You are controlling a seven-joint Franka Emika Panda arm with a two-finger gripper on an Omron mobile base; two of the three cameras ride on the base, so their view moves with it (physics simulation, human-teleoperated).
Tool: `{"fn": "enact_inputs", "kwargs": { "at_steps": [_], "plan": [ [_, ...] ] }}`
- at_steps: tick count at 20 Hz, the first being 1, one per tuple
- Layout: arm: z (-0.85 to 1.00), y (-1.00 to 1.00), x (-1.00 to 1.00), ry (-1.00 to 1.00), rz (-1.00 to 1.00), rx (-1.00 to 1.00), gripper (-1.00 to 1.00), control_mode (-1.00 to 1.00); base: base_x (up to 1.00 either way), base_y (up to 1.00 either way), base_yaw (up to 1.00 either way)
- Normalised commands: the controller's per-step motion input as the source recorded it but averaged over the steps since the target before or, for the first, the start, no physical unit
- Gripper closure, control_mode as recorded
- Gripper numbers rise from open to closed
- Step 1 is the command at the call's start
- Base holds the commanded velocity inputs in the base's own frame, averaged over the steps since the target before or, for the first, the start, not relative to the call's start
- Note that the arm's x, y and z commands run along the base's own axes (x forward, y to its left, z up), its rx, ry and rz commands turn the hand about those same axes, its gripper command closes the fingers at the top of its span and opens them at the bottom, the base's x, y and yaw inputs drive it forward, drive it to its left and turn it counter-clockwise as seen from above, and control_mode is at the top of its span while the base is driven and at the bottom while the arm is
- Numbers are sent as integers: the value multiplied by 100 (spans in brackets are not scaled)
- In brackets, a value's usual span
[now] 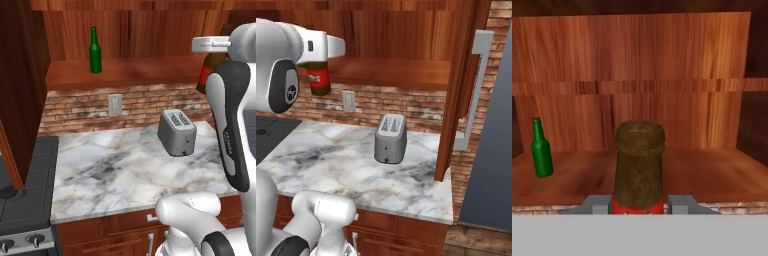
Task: Sort all alcoholic drinks to one cabinet, and non-alcoholic drinks to the other.
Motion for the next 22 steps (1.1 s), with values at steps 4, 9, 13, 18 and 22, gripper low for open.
{"fn": "enact_inputs", "kwargs": {
  "at_steps": [4,9,13,18,22],
  "plan": [
    [13,0,29,-12,2,0,100,-100,0,0,0],
    [3,0,30,-8,1,0,100,-100,0,0,0],
    [0,0,30,-1,0,0,100,-100,0,0,0],
    [0,0,30,0,0,0,100,-100,0,0,0],
    [0,0,40,0,0,0,100,-100,0,0,0]
  ]
}}
